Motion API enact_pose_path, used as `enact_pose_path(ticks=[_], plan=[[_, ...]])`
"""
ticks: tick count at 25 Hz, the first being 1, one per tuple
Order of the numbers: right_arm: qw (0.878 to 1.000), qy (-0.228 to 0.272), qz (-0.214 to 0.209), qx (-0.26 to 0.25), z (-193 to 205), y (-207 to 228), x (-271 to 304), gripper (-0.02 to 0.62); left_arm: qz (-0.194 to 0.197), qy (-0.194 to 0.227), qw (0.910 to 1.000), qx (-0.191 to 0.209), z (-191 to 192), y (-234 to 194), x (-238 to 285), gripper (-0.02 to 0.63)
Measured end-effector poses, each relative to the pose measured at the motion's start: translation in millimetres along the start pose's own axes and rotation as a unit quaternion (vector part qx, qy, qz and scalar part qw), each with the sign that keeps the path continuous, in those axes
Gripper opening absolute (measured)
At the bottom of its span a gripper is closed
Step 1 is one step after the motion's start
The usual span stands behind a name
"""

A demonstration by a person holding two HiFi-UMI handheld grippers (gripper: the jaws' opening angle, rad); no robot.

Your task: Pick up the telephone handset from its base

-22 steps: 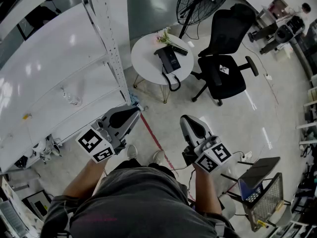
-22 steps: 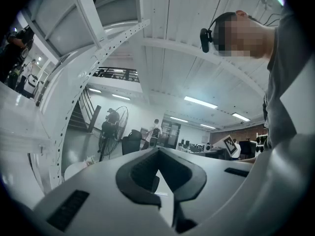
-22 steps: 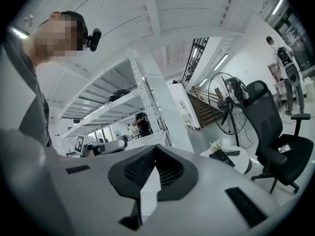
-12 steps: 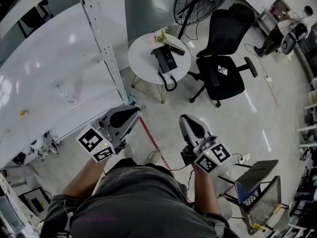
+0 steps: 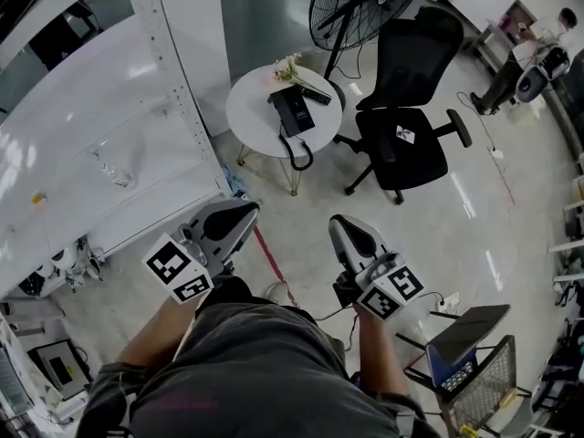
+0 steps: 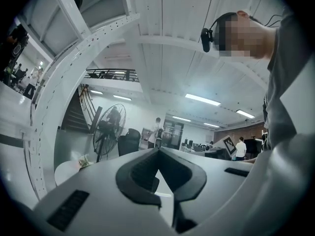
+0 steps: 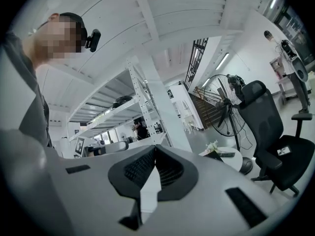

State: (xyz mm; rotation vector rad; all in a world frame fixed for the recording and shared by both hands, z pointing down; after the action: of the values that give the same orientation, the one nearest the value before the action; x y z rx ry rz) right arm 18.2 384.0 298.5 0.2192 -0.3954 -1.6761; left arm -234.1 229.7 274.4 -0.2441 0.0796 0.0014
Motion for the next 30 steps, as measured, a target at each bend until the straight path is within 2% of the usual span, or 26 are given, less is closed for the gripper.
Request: enact_pose_path(ticks=[7, 15, 23, 30], plan=[[1.000, -0.002, 0.000, 0.003, -6, 24, -5, 0.018, -0.004, -0.005, 1.0000, -0.005, 7, -1, 22, 0.012], [1.000, -0.011, 0.005, 0.008, -9, 56, 18, 0.018, 0.000, -0.007, 0.9998, -0.016, 15, -33, 51, 0.012], [1.000, -0.016, 0.016, 0.013, -25, 94, 74, 0.018, 0.011, -0.016, 0.9994, -0.028, 12, -101, 91, 0.012], [0.999, -0.024, 0.022, 0.017, -41, 123, 151, 0.018, 0.020, -0.029, 0.9985, -0.042, 2, -182, 117, 0.012]])
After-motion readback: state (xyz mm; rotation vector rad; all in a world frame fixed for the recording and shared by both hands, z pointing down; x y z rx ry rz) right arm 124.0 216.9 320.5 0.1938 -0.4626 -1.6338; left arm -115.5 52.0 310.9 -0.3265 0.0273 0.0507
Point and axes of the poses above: the fingertips, and each gripper's own axes: x forward along the fingers, y to its right, z out of its underside, the point moved 10 cm from there along -x, backward along the fingers, and after that the axes turned 9 degrees about z, right-handed, at the moved point
